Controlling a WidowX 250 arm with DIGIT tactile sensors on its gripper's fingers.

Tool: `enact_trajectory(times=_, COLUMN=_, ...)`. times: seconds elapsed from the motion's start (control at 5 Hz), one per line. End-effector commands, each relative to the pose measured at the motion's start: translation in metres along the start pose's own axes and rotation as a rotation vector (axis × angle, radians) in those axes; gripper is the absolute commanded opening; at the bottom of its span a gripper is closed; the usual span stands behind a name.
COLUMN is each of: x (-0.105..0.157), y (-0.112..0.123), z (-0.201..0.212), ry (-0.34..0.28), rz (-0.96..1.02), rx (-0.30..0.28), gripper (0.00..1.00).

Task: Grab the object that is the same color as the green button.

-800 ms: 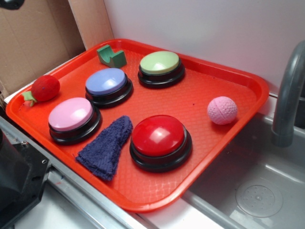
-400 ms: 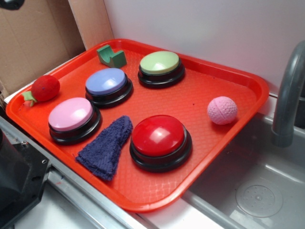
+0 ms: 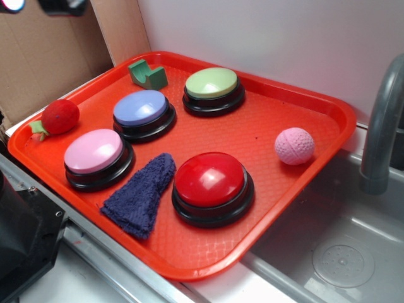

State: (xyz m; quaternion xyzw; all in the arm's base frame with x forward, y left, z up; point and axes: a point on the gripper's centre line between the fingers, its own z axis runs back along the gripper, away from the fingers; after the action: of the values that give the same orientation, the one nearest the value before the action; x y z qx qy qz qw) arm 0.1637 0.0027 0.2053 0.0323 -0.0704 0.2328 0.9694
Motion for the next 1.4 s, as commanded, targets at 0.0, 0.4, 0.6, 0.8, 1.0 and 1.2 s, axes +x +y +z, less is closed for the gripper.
enact_trajectory(times=0.0, x=0.057, y=0.023, z=-0.039, ry=-0.123, rz=0.399, rx=0.058, gripper=1.00)
enact_trajectory(times=0.4, x=0.103, y=0.056, z=-0.082, ry=-0.178, rz=0.620, rx=-0.070, gripper=1.00)
enact_trajectory(times=0.6, x=0.123, y=0.062, z=-0.111, ry=-0.182, rz=0.722, rx=-0.043, gripper=1.00)
enact_trajectory(times=0.8, x=0.140, y=0.056, z=-0.134, ry=-0.180, rz=0.753, rx=0.012, gripper=1.00)
enact_trajectory(times=1.0, x=0.154, y=0.051, z=-0.153, ry=-0.114, rz=0.748, rx=-0.041, gripper=1.00)
enact_trajectory(times=1.2, x=0.169, y=0.045, z=-0.177, ry=-0.097, rz=0.734, rx=-0.043, gripper=1.00)
